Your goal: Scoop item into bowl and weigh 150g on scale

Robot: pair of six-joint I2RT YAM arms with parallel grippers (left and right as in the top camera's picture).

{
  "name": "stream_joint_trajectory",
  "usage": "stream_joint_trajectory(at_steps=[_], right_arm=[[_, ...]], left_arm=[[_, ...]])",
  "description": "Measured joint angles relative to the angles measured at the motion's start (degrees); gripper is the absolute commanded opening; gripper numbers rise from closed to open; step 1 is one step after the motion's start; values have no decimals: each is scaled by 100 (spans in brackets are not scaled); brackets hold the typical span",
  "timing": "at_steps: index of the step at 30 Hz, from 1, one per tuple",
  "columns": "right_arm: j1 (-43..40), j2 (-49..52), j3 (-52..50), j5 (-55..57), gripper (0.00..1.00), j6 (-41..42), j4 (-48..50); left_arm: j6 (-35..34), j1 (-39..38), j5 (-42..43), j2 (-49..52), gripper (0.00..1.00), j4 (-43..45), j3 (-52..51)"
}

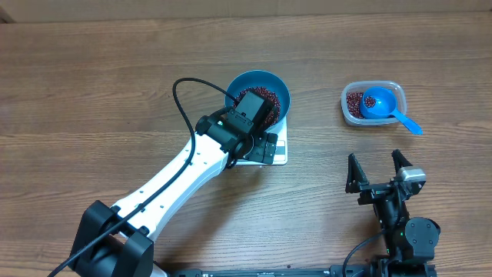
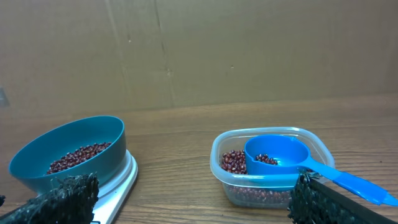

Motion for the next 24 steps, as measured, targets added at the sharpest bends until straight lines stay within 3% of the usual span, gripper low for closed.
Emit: stream_joint_trajectory(at_steps=[18,24], right_arm=[[0,0,0,0,100,0,-2],[0,0,0,0,100,0,-2]], left_arm=[[2,2,-33,-42,99,-13,0],[2,7,-177,-699,99,-22,-4]])
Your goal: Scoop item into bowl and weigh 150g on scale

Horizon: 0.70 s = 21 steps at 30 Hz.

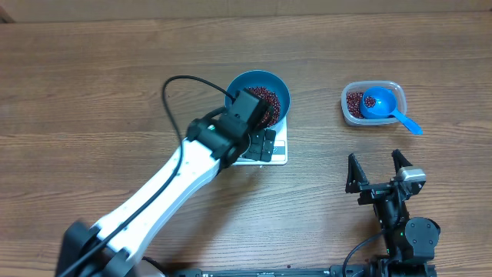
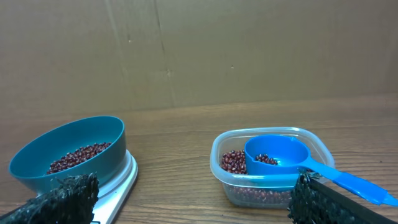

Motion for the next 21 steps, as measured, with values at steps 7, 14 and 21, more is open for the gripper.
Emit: stream_joint_trajectory(at_steps=[7,14,21], right_arm=[[0,0,0,2,100,0,4],[0,0,0,0,100,2,2],[0,-2,0,0,100,0,2]], left_arm=[[28,22,-44,-1274,99,-4,0],[44,479,-66,-2245,100,-11,-55],[46,1198,-66,-3370,99,1274,-1652]])
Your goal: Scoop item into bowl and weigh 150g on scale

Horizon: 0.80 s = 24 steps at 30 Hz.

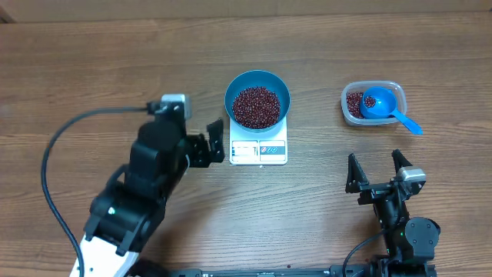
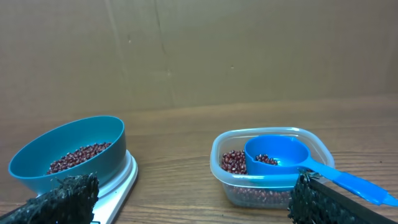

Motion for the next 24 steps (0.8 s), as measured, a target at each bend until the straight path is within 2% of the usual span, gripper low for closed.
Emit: stream_joint_trajectory(at_steps=[8,15,18,24], right_arm=[[0,-4,0,0,100,-2,7],[0,-4,0,2,100,-2,2],[0,-4,0,2,100,0,2],[0,-4,0,2,100,0,9]], left_arm=[[114,511,286,-1051,100,3493,-2739],[155,706,479,-1980,99,5816,-4802],[210,708,481,-2520,100,5890,-5337],[866,962,487,-3773,100,4645,-5482]])
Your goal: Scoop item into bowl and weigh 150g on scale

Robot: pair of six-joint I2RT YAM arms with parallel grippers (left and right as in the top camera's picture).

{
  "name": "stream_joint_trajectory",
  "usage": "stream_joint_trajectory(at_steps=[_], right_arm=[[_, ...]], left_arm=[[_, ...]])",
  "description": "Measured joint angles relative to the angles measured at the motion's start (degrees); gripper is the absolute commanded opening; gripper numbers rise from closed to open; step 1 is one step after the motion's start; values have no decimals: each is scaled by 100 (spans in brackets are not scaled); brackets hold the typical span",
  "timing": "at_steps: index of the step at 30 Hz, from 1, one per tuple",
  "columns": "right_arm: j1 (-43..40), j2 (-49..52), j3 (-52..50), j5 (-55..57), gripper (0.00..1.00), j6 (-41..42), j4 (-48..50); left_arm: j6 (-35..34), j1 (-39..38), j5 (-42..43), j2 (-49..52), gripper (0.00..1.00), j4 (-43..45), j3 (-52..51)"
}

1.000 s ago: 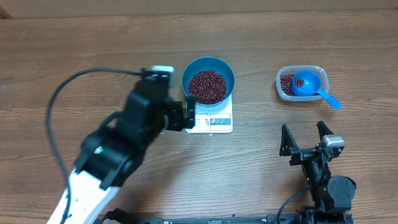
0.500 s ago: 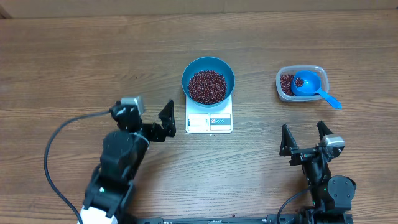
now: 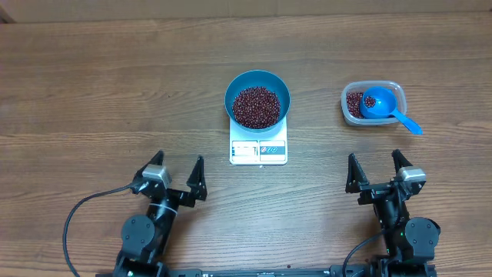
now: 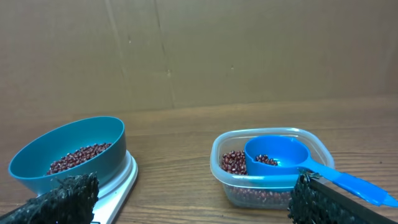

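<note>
A blue bowl [image 3: 257,98] of red beans [image 3: 256,106] sits on a white scale [image 3: 259,151] at the table's middle; the bowl [image 4: 68,154] also shows at left in the right wrist view. At the right stands a clear container [image 3: 371,104] of beans with a blue scoop [image 3: 383,105] resting in it, handle pointing front right; the scoop [image 4: 278,157] holds a few beans. My left gripper [image 3: 175,171] stands open near the front left, empty. My right gripper [image 3: 375,166] stands open near the front right, its fingertips [image 4: 71,193] apart with nothing between them.
A brown cardboard wall [image 4: 199,50] rises behind the wooden table [image 3: 92,85]. Both arms sit folded at the table's front edge.
My left arm was stretched out with its gripper just left of the scale; now it is folded back at the front left, gripper open. Bowl, scale, container and right arm are unchanged.
My left gripper was over the bowl and scale, hiding part of them. Then it stood at the scale's front left corner. Later it was to the left of the scale, clear of it. Now it is back at the table's front. The right arm stayed still throughout.
</note>
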Motion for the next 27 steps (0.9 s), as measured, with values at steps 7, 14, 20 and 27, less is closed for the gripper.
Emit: stream_joint_trajectory(at_steps=[7,14,20,27], right_arm=[[0,-11,0,-2,100,0,-9],[0,-11,0,0,100,2,-7],[0,-11,0,-2,100,-2,-4],[0,-11,0,0,100,0,-7]], left_arm=[[562,592,-4,-1434,99,-1698,-7],[1366,841,-2,-1545,100,-1742,-7],[1685,844,-4,-1545,100,-1742,-7],[1790,844,-2,-1545,100,-1742,-7]])
